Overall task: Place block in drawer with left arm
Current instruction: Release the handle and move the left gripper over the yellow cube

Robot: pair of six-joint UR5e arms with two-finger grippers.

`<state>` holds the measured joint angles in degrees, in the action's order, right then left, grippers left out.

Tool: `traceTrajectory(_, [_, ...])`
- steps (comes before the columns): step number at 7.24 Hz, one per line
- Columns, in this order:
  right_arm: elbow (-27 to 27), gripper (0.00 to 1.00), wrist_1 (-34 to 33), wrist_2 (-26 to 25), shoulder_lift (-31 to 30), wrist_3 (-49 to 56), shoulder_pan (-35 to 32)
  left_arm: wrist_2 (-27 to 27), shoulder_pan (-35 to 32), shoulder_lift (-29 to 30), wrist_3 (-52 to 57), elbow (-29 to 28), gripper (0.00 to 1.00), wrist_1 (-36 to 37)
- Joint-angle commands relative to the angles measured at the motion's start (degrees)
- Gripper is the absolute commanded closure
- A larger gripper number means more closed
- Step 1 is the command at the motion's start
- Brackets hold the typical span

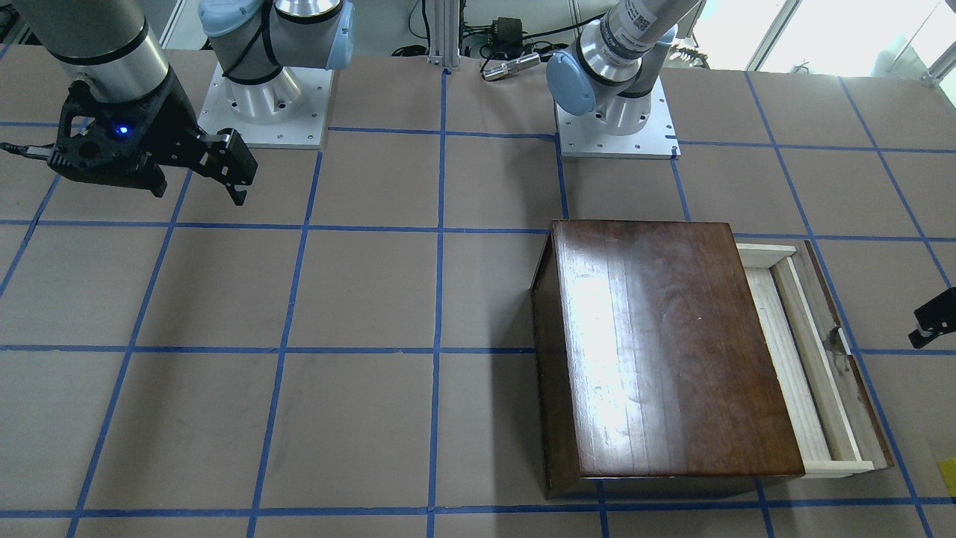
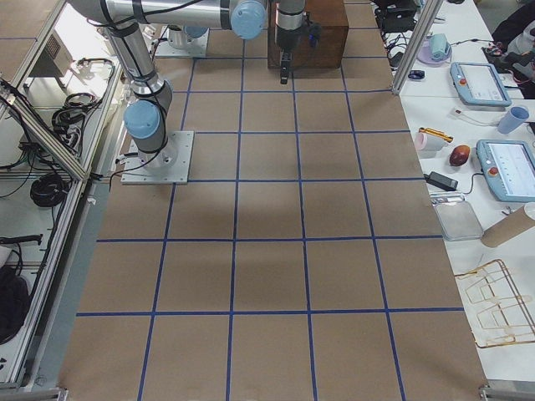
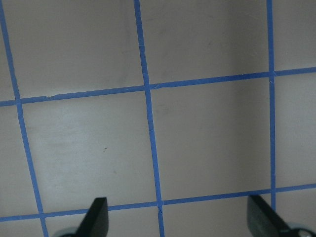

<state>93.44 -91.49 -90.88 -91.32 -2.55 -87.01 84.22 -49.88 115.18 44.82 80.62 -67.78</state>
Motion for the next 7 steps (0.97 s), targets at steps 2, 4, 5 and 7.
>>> traceTrajectory(2, [0.0, 0.0, 0.0, 0.0, 0.0, 0.0, 0.0, 0.2, 1.5, 6.1, -0.8, -6.5, 0.0, 0.5])
traceTrajectory(4, [0.0, 0.0, 0.0, 0.0, 0.0, 0.0, 0.0, 0.4, 2.1, 10.7, -1.0, -9.9, 0.0, 3.1])
traceTrajectory(5, [0.0, 0.0, 0.0, 0.0, 0.0, 0.0, 0.0, 0.4, 2.1, 13.2, -0.8, -11.8, 0.0, 5.4])
traceTrajectory(7, [0.0, 0.0, 0.0, 0.0, 0.0, 0.0, 0.0, 0.2, 2.1, 17.9, -0.3, -16.3, 0.0, 7.3])
